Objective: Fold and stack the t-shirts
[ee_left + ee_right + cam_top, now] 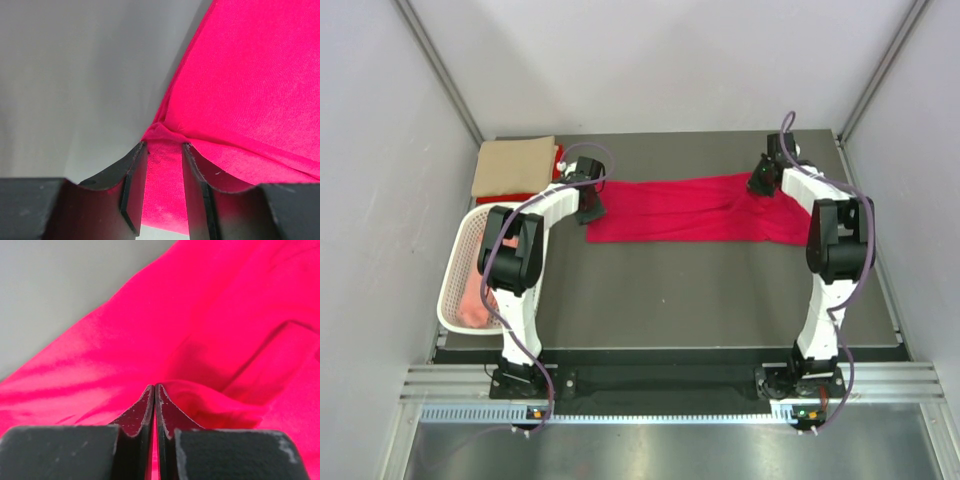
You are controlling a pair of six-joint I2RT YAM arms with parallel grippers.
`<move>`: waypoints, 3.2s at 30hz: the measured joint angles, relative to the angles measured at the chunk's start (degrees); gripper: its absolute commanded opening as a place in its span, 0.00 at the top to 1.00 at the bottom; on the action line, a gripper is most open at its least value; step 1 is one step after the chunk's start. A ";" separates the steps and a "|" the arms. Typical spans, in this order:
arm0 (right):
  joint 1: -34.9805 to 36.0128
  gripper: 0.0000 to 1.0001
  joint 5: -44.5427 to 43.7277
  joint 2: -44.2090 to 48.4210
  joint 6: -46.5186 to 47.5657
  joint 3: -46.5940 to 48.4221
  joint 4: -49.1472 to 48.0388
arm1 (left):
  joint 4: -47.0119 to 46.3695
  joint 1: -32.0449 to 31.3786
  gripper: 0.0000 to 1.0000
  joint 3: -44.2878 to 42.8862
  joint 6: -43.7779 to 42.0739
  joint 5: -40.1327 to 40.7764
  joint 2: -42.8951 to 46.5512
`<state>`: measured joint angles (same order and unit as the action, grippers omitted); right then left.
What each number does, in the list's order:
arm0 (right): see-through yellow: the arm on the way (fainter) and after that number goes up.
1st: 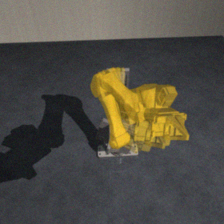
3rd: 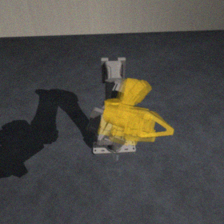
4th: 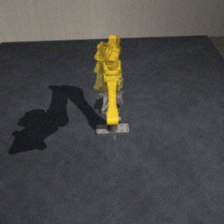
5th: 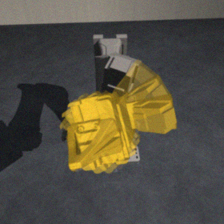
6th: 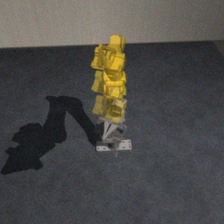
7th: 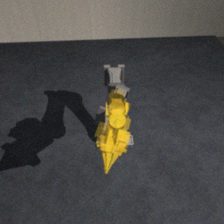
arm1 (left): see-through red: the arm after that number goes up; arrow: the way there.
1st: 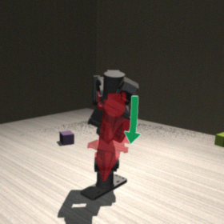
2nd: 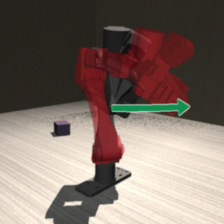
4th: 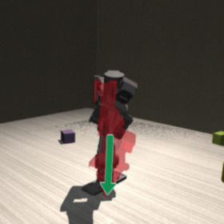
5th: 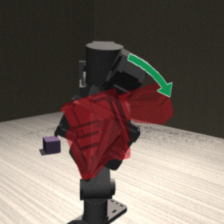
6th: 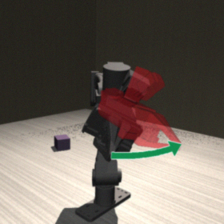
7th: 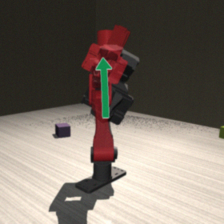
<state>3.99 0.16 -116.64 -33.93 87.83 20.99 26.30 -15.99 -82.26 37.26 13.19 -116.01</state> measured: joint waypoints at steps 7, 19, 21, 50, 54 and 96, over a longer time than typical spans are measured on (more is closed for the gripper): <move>0.17 0.68 0.96 -2.03 5.20 2.95 1.70 | -0.07 0.00 0.61 0.07 0.11 0.00 -0.02; 0.37 0.68 -2.95 -0.52 0.13 3.67 7.23 | -0.24 0.00 0.61 0.22 0.31 -0.09 0.00; 0.39 0.69 -3.19 -0.52 -1.25 3.65 7.76 | -0.24 0.00 0.61 0.20 0.31 -0.26 0.00; -0.02 0.61 -5.77 -1.38 -37.99 8.00 26.56 | 0.74 -2.89 0.60 -0.81 -1.27 -6.14 4.87; -0.09 0.62 -4.72 -3.32 -40.46 9.33 28.15 | 0.74 -4.42 0.60 -1.11 -1.70 -6.34 5.18; -0.42 0.70 0.02 -10.16 -15.74 16.39 19.69 | 1.64 -7.85 0.60 -2.67 -2.95 -5.53 5.11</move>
<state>3.57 0.19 -126.80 -49.67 104.22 40.69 27.94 -23.83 -84.93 34.30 7.66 -110.89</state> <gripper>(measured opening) 0.300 0.398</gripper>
